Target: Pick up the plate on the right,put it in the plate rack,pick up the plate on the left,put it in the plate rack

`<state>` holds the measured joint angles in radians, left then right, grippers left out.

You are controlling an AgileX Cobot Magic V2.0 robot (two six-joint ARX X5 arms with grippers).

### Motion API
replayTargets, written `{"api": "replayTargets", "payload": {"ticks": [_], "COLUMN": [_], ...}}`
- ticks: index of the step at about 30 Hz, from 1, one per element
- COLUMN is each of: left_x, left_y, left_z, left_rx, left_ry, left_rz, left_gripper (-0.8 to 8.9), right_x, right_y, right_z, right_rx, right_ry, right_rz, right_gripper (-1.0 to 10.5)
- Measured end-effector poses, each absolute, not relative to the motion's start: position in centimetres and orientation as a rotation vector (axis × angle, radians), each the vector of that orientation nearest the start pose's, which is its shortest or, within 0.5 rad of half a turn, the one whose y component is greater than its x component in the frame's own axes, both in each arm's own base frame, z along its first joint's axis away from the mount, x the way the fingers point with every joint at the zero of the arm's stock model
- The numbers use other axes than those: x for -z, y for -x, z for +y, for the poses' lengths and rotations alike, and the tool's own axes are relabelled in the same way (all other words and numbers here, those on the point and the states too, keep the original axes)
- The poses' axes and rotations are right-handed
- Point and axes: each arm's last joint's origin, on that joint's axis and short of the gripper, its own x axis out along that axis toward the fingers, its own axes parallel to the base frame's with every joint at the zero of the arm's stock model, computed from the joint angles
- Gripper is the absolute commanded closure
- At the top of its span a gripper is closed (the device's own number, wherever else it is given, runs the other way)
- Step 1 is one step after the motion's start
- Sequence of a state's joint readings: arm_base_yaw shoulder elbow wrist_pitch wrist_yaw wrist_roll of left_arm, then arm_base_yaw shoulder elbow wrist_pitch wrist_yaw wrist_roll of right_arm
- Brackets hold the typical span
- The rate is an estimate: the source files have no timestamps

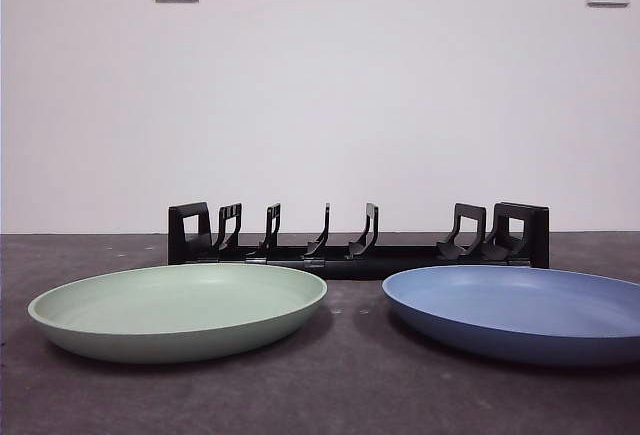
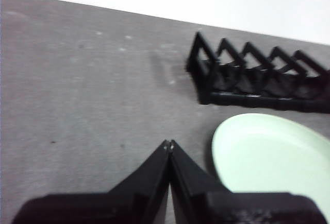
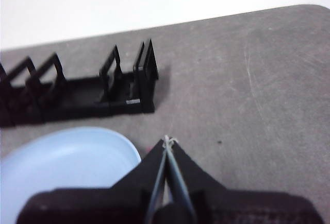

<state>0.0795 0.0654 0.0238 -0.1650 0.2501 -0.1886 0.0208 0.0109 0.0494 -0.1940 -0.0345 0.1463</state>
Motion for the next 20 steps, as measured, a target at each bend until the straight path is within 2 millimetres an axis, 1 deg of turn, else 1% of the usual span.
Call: {"api": "replayTargets", "payload": {"ticks": [3,6,9,14,20], "left_x": [-16.1,-17.9,-19.8,-23.3,-27.5], "left_y": [-9.7,-9.5,-9.3,-9.2,-9.4], "left_z": [0.0,-0.1,-0.2,-0.4,-0.6], "left_rx": [0.165,0.185,0.247,0.301,0.381], "left_ry": [0.245,0.255,0.26,0.263,0.238], "left_rz": [0.208,0.168,0.146,0.166,0.201], "left_gripper": [8.2,8.2,8.2,8.2,8.2], "right_x": [-17.9,-20.2,-22.0,-24.9,-29.7], "right_y": [-9.1,-8.7,-8.7,-9.0,-9.7], "right_z": [0.3,0.3,0.3,0.6,0.8], "right_rx": [-0.046,-0.05,-0.061,-0.135,-0.2], "right_ry": [-0.18,-0.207,-0.225,-0.237,-0.214], "right_rz": [0.108,0.054,0.047,0.117,0.239], "right_gripper": [9.6,9.6,9.6,9.6,9.6]}}
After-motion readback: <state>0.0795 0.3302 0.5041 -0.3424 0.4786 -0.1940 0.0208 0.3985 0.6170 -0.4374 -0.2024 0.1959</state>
